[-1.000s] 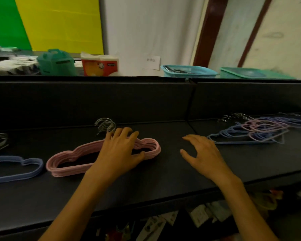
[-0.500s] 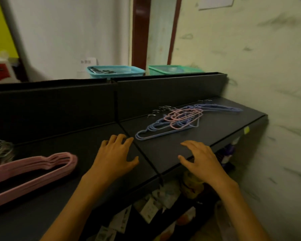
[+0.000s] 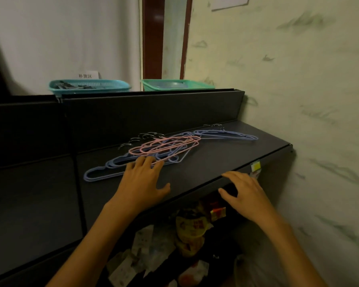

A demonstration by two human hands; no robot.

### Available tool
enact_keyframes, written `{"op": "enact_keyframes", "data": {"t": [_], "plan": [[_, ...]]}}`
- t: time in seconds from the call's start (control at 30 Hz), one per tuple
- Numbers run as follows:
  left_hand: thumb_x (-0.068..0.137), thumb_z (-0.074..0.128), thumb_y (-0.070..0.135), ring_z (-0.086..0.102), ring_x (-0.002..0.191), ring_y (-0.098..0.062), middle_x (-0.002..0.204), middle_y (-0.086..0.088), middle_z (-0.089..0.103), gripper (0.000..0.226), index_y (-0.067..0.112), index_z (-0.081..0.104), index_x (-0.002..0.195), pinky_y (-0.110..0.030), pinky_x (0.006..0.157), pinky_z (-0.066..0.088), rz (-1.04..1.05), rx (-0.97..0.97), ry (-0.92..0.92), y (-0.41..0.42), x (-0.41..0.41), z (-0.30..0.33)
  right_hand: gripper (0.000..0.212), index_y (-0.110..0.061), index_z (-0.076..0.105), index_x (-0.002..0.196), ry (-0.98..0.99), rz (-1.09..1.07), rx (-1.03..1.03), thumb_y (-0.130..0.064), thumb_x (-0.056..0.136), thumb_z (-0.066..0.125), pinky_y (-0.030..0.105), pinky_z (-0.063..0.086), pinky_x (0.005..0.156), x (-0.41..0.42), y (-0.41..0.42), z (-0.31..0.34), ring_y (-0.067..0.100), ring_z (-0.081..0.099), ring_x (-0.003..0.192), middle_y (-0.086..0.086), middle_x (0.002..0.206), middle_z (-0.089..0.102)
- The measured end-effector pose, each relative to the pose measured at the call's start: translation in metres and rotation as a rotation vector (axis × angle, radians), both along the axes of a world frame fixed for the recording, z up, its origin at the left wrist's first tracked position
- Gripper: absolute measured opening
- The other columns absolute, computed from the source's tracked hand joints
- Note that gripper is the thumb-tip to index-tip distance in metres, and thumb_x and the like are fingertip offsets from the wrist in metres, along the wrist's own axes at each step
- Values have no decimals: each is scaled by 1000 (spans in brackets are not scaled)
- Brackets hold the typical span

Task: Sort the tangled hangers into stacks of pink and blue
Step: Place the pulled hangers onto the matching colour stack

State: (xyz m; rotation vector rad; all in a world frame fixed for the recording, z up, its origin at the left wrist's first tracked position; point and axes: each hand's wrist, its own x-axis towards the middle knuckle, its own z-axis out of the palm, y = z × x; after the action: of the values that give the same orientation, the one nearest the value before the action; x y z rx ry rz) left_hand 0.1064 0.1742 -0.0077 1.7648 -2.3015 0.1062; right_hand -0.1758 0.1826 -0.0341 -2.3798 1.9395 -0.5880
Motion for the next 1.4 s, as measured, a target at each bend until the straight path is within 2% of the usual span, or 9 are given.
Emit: {"op": "enact_keyframes", "data": {"t": [0.2,0.47,0.77,1.03,1.2,1.4], "plan": [[85,45,64,22,136,-24,148,-1,27,73,29,23,146,-44,111,23,39,-3,-37,-41,-37,1,53,-29,41,136,-11,4,21,-51,90,49,33,25,110,-43,-45,-3,10,35,130,-9,140,43],[85,47,63,16,140,-27,153,-5,20,77,27,19,148,-47,114,16,149,17,-51,-114,-60,-5,53,-27,42,137,0,63,41,-51,89,50,34,29,109,-68,-135,-9,12,36,129,-8,139,43],[84,43,68,20,139,-26,152,-6,23,79,24,22,147,-48,114,18,272,102,-37,-184,-60,-2,57,-26,41,138,-16,113,57,-47,87,56,35,26,111,-65,-254,7,16,35,132,-2,142,42],[77,36,79,29,133,-25,146,-7,30,87,24,31,144,-44,111,26,360,207,-41,-203,-71,-1,58,-26,40,138,-53,178,82,-47,87,56,38,27,111,-70,-313,1,17,33,133,1,143,40],[73,41,81,30,132,-23,145,-5,32,89,27,31,144,-43,109,30,414,254,-15,-208,-77,2,59,-25,38,140,-31,214,76,-47,88,56,36,25,111,-86,-339,2,17,33,133,0,144,39],[71,47,79,27,132,-21,145,-2,28,93,27,25,146,-39,110,27,500,157,-53,-212,-95,7,67,-25,37,140,18,220,114,-59,84,53,36,27,110,-115,-371,3,18,34,131,0,143,40]]}}
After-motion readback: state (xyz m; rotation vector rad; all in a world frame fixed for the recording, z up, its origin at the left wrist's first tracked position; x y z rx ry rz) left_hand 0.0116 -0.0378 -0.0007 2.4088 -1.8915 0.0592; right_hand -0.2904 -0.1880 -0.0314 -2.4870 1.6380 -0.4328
